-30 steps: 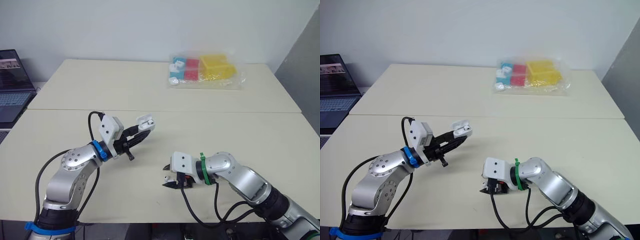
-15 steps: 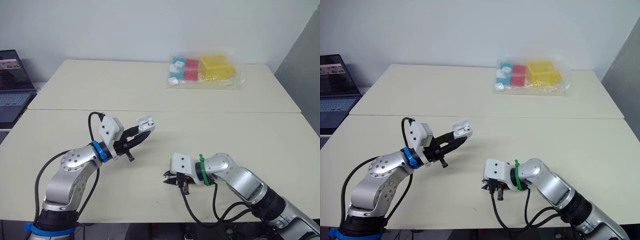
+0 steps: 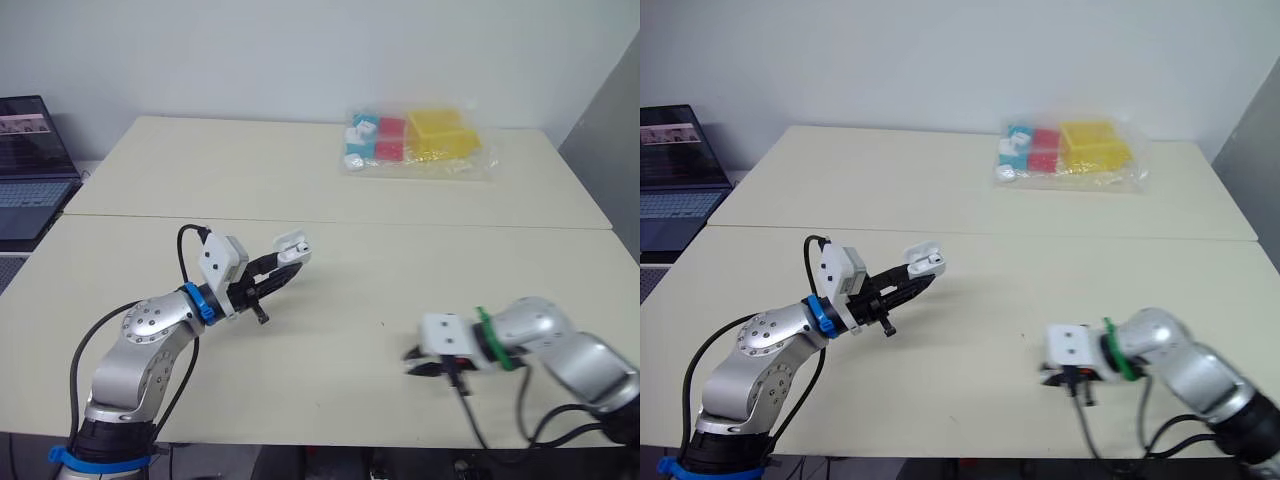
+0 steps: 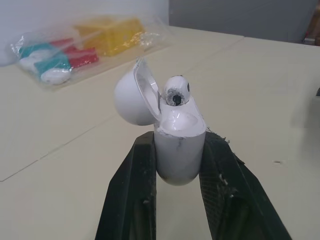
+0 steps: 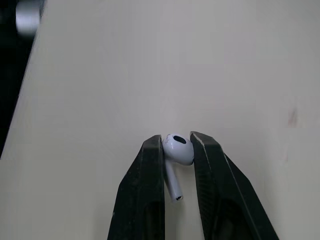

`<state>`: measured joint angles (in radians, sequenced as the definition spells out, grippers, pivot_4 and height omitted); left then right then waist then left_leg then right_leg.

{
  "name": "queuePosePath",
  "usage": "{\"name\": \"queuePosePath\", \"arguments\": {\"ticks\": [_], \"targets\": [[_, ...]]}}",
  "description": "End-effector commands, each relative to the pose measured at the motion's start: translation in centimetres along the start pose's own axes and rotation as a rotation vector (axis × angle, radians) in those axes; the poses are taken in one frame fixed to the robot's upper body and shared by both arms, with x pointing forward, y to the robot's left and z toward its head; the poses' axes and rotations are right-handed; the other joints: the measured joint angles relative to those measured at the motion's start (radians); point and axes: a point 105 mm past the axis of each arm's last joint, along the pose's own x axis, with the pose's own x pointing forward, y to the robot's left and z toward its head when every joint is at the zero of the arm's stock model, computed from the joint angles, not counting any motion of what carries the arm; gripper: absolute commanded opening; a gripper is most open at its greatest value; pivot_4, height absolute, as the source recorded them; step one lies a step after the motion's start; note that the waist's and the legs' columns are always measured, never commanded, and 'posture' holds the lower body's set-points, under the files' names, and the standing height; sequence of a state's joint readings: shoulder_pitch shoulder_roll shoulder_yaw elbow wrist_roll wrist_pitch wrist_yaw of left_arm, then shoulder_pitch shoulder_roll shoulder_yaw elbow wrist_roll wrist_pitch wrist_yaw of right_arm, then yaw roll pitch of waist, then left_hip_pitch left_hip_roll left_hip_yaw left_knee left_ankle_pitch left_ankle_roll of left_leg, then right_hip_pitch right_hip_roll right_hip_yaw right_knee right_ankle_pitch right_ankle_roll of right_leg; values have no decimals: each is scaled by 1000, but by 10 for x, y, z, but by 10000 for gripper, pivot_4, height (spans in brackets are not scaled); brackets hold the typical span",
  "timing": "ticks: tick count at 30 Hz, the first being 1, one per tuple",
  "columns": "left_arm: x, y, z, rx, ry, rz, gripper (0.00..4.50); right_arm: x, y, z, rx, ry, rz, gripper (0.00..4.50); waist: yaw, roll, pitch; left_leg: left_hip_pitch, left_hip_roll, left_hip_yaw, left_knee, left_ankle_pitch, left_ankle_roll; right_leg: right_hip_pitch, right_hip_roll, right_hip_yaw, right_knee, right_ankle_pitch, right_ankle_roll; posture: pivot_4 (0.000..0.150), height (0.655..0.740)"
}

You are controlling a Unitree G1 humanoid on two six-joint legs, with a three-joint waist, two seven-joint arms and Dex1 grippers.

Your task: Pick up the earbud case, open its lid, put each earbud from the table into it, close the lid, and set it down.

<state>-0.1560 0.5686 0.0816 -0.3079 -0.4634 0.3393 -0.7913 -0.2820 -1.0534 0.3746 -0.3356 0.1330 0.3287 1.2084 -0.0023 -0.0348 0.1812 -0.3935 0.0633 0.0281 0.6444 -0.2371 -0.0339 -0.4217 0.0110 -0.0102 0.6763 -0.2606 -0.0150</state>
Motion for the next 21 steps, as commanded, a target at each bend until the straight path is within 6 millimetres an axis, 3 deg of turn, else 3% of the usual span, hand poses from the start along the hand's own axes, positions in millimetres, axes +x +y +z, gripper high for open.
{"name": "queuePosePath", "arguments": {"ticks": [1,7,13,18,21], "targets": [[1,-4,12,45,-32,-23,7854,-20,4,-24,-66,92,36,4335,-2,0,0,1,0,1,0,0,0,0,0,1,0,0,0,1500,7400],[2,-4,12,40,-33,-28,7854,-35,8,-47,13,155,39,4335,-1,0,0,2,1,0,0,0,0,1,1,0,2,0,0,1500,7400],[2,-4,12,41,-30,-30,7854,-31,8,-46,93,135,39,4335,0,-1,0,2,-1,1,1,0,0,2,-1,1,1,1,1,1500,7400],[1,-3,11,38,-26,-28,7854,-34,-4,-43,60,134,-31,20176,-1,-1,-1,3,0,1,1,0,0,2,-1,1,2,1,1,1500,7400],[1,-4,10,34,-24,-27,7854,-40,-6,-33,34,88,-42,20234,-2,-1,-1,3,0,2,1,0,0,2,-1,2,2,1,1,1500,7400]]}}
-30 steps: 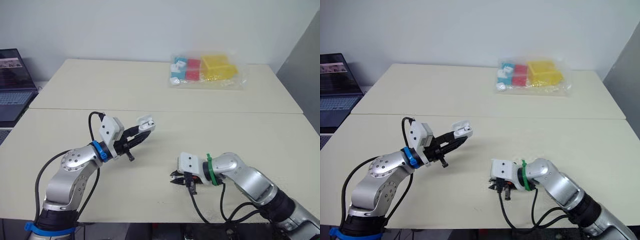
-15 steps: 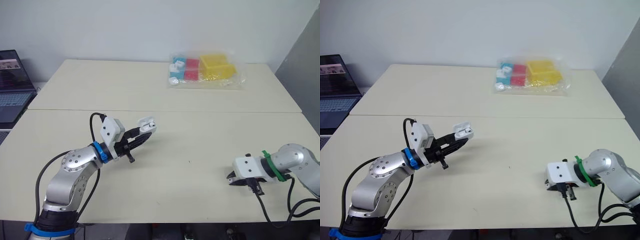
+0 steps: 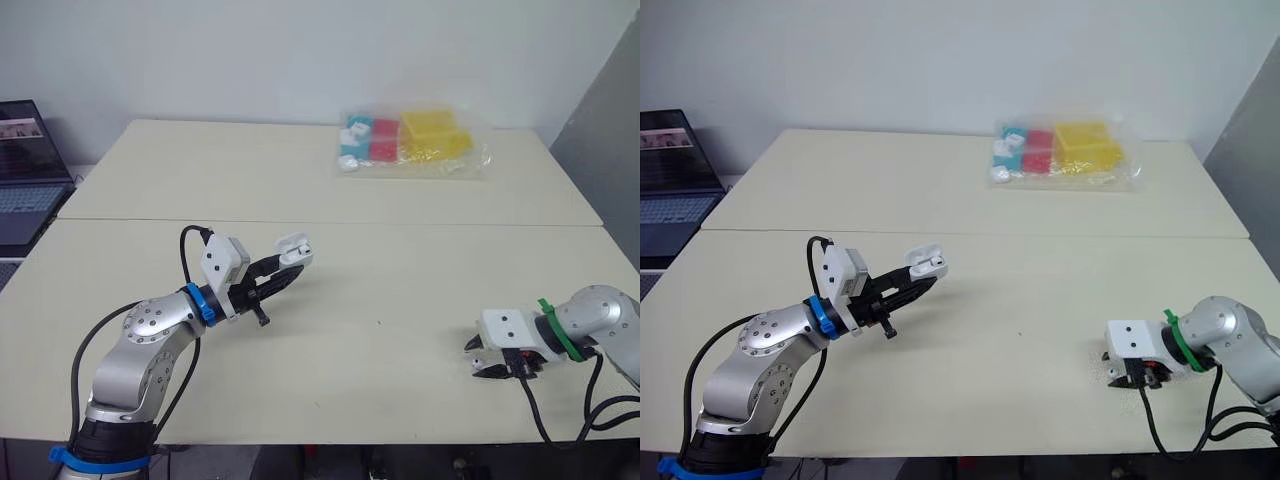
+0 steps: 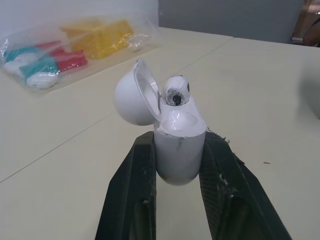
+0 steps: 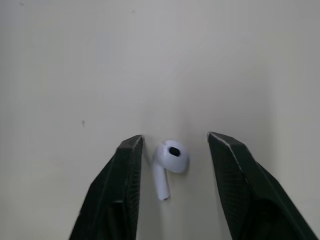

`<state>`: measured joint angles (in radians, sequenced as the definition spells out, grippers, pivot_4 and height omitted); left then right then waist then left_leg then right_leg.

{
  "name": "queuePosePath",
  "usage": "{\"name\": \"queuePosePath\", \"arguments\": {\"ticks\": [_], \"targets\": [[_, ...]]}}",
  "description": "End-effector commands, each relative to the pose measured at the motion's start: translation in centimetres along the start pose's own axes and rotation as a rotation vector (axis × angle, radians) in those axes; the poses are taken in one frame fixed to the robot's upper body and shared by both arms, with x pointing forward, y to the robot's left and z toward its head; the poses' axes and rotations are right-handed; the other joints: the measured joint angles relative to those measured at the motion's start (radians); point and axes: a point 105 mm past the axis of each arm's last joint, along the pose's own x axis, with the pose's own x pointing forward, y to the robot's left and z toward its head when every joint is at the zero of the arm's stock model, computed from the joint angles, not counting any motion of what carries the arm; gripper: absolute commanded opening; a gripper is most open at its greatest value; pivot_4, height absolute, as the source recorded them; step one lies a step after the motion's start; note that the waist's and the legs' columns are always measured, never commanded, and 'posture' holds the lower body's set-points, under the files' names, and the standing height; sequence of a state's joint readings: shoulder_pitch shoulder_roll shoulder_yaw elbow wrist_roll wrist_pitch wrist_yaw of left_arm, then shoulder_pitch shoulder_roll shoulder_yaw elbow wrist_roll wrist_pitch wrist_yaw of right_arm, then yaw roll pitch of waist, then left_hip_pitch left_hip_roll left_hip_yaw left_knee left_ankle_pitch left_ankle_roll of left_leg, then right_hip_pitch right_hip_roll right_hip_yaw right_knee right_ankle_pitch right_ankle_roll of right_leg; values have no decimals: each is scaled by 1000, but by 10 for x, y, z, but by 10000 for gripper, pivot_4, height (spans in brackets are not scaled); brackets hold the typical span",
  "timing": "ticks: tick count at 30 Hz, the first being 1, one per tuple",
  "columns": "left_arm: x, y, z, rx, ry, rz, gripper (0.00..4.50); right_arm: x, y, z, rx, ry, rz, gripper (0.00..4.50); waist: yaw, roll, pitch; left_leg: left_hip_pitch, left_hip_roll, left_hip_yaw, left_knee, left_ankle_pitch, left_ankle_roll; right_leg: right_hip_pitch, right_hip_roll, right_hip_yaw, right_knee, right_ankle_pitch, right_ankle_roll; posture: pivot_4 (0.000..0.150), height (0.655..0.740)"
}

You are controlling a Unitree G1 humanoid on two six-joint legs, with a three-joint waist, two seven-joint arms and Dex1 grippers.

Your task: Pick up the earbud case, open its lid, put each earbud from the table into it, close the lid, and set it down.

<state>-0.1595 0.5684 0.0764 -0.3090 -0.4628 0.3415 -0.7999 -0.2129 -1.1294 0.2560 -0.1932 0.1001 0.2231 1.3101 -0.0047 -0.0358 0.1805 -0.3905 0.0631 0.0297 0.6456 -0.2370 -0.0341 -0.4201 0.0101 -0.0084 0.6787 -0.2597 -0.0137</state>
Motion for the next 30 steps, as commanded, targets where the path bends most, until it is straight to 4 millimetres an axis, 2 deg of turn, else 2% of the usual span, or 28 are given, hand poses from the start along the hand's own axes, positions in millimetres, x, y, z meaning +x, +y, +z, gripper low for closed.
{"name": "queuePosePath", "arguments": {"ticks": [1,4,7,9,11,13,16,21,30], "targets": [[0,-2,9,33,-24,-13,7854,-13,-6,10,-30,-32,-45,20234,0,0,0,0,0,0,0,0,0,0,0,0,0,0,0,1500,7400],[0,-3,8,28,-27,-6,7854,-30,-2,24,6,-63,-71,20234,2,1,1,-1,0,0,-1,0,0,0,0,0,0,0,-1,1500,7400],[0,-5,6,23,-23,-5,7854,-39,-1,30,6,-13,-134,20234,3,1,1,-1,0,0,-1,0,0,-1,0,0,0,-1,-1,1500,7400],[0,-6,5,19,-23,-5,7854,-42,-5,23,21,120,-209,20234,2,1,1,-1,1,-1,-1,0,0,-1,0,-1,0,-1,-1,1500,7400],[0,-6,5,18,-23,-5,7854,-43,-5,20,50,181,-247,20234,2,1,1,-1,0,-1,-1,0,0,-1,-3,-1,0,-1,-1,1500,7400],[1,-7,4,15,-22,-7,7854,-39,4,26,89,159,-194,20234,2,1,1,-1,0,-1,-1,0,0,-1,-3,-1,0,-1,-1,1500,7400],[2,-9,3,10,-23,-13,7854,-32,16,19,91,248,-133,20234,2,2,1,-1,0,-1,-1,0,0,-1,-3,-1,0,-1,-1,1500,7400],[3,-11,2,9,-23,-14,7854,-22,18,22,101,243,-107,20234,1,1,1,-1,0,0,-1,0,0,-1,-3,-1,-1,-1,-1,1500,7400],[1,-15,-1,0,-18,-6,7854,-11,5,19,116,241,-152,20234,2,1,1,-1,0,-1,-1,0,0,-1,-3,-1,-1,-1,-2,1500,7400]]}}
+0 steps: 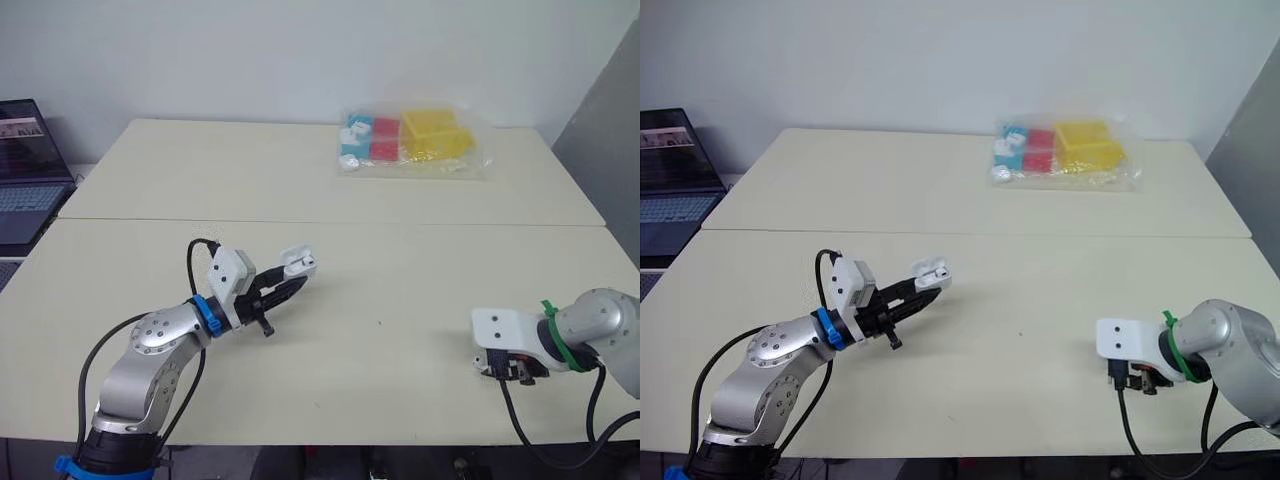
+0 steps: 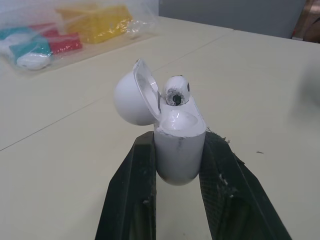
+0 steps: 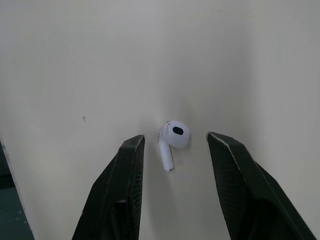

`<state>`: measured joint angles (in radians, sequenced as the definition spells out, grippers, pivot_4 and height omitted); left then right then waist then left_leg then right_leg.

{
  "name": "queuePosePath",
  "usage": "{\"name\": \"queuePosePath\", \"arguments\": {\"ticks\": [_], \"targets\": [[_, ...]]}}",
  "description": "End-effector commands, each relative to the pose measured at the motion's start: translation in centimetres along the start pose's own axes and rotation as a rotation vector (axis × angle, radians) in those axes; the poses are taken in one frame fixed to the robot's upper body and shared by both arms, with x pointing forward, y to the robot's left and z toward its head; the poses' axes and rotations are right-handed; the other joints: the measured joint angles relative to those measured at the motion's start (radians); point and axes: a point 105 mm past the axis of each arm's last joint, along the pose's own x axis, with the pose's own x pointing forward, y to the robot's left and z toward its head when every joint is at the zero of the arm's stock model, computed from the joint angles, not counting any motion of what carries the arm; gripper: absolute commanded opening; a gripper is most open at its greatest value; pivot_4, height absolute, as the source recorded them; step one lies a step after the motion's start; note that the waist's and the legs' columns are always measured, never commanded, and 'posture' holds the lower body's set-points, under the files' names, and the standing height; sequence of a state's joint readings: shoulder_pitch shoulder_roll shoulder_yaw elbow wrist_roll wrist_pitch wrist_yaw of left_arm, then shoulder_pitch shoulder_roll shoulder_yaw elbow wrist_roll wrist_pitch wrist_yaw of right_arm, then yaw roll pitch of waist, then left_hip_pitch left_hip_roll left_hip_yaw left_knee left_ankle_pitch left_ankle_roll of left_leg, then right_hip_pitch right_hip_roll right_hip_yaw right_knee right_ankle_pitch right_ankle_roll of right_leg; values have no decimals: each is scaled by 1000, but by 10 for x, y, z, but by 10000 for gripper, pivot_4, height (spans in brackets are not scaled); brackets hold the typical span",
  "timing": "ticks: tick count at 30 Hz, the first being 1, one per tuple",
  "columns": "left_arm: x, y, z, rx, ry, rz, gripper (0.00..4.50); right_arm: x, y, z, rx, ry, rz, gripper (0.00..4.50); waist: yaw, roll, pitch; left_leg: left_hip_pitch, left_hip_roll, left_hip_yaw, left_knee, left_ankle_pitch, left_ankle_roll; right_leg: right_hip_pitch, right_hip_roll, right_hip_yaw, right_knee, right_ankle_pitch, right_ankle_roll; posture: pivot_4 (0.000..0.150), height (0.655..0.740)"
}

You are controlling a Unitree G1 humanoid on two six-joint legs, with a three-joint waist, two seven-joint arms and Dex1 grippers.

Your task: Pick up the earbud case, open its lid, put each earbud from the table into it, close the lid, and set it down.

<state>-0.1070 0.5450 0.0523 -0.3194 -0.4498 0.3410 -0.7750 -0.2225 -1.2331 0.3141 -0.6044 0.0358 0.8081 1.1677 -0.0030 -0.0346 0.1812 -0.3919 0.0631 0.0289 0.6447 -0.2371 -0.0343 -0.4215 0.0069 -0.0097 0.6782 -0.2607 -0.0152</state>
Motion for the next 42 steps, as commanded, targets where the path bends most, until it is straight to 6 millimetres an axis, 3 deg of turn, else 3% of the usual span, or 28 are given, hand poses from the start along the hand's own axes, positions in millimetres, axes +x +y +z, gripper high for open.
{"name": "queuePosePath", "arguments": {"ticks": [1,17,20,23,29,35,42], "targets": [[1,-6,13,45,-42,-16,7854,-2,-7,3,-13,6,-42,20234,0,0,0,0,0,0,0,0,0,0,0,0,0,0,0,1500,7400],[2,-7,13,40,-44,-17,7854,7,-2,-4,10,32,-16,20234,0,0,0,0,0,0,0,0,0,0,0,0,0,0,0,1500,7400],[2,-8,12,43,-42,-19,7854,7,-2,-3,10,29,-15,14225,0,0,0,0,0,0,0,0,0,0,0,0,0,0,0,1500,7400],[3,-7,13,43,-43,-20,7854,5,-2,-2,10,22,-13,4282,-1,0,0,0,0,0,0,0,0,1,0,0,0,0,1,1500,7400],[4,-7,13,44,-49,-26,7854,-2,-4,3,17,-11,-16,4011,0,0,0,0,0,0,1,0,0,1,0,0,0,0,1,1500,7400],[13,-12,21,31,-100,-47,7854,-32,-9,46,35,-275,-10,4011,-2,0,0,0,0,0,1,0,0,0,3,0,0,0,1,1500,7400],[27,-22,33,11,-177,-81,7854,-59,-20,131,86,-803,-44,4011,-1,-1,-1,0,1,-2,1,0,0,1,5,0,1,1,1,1500,7400]]}}
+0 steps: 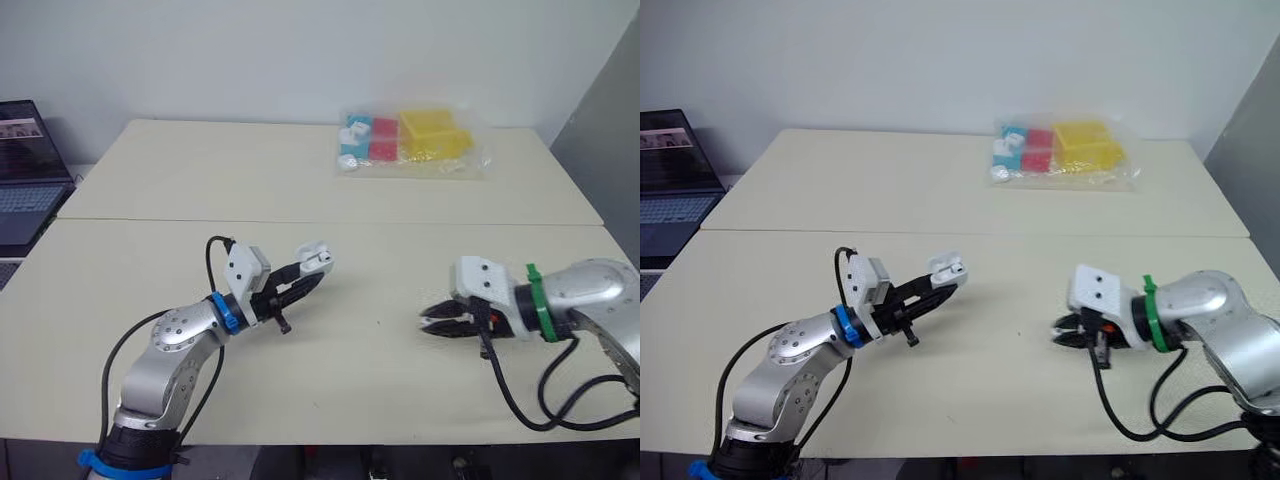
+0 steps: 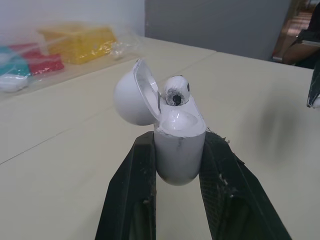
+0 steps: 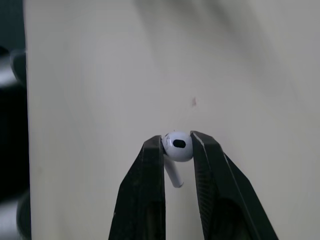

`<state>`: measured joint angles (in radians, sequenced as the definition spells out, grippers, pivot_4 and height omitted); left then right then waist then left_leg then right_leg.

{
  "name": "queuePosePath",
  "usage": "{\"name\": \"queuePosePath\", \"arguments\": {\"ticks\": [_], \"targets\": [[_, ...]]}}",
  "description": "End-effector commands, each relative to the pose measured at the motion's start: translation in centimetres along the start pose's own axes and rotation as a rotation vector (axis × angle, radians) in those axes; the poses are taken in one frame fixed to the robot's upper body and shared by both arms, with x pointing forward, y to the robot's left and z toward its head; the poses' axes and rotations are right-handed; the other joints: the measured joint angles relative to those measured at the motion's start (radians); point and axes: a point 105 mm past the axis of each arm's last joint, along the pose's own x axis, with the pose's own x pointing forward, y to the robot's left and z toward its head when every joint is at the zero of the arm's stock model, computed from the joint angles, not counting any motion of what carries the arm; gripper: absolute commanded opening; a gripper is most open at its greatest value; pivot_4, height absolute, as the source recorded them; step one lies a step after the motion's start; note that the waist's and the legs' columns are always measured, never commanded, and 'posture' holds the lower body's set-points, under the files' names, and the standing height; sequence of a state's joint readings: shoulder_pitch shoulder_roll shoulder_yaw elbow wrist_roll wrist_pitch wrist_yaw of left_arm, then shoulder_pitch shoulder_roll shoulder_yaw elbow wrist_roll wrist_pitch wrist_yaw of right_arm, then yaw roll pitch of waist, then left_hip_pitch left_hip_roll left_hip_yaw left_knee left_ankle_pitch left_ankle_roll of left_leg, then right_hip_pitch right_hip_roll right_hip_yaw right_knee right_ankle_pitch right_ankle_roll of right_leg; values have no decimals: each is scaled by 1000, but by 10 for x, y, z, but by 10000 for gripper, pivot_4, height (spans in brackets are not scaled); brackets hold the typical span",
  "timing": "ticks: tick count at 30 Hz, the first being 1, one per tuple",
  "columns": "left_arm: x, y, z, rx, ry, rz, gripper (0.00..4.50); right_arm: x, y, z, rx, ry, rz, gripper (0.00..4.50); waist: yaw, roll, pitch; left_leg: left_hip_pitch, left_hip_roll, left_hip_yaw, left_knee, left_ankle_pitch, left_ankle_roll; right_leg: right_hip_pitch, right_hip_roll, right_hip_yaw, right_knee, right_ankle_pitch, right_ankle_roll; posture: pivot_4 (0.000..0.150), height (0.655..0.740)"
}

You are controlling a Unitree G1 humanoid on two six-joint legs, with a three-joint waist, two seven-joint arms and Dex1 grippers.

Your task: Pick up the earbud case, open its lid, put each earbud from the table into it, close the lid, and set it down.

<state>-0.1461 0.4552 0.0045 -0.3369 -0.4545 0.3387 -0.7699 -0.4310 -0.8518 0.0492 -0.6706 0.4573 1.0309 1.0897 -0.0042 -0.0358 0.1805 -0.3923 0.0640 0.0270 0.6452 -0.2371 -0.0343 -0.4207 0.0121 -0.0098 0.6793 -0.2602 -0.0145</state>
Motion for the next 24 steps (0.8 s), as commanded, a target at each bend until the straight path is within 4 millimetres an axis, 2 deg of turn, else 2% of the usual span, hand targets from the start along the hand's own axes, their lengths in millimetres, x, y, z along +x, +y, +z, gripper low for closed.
{"name": "queuePosePath", "arguments": {"ticks": [1,3,6,9,14,17,24], "targets": [[11,-7,23,47,-93,-35,7854,3,-2,45,1,-264,-35,4011,0,0,0,0,0,0,0,0,0,0,0,0,0,0,0,1500,7400],[15,-9,25,54,-103,-47,7854,4,-5,66,35,-433,-32,4011,0,0,0,-1,0,0,1,0,0,0,0,0,0,0,0,1500,7400],[19,-10,27,65,-119,-58,7854,6,-17,86,66,-585,-117,4011,0,0,0,-1,-1,0,0,0,0,0,0,1,0,0,0,1500,7400],[21,-8,28,68,-123,-58,7854,10,-22,90,101,-622,-144,4011,0,0,0,-2,-1,1,0,0,0,0,0,1,0,0,0,1500,7400],[28,-8,30,71,-137,-70,7855,34,-30,99,94,-680,-231,4011,-4,0,0,-1,0,0,0,0,0,-1,0,1,0,0,0,1500,7400],[31,-5,33,76,-144,-71,7854,44,-28,101,93,-700,-242,4011,-4,0,0,-1,0,0,0,0,0,-1,1,0,1,0,0,1500,7400],[33,-2,36,74,-152,-72,7854,53,-29,101,96,-732,-267,4011,-4,1,0,-2,0,0,0,0,0,-1,0,1,0,0,0,1500,7400]]}}
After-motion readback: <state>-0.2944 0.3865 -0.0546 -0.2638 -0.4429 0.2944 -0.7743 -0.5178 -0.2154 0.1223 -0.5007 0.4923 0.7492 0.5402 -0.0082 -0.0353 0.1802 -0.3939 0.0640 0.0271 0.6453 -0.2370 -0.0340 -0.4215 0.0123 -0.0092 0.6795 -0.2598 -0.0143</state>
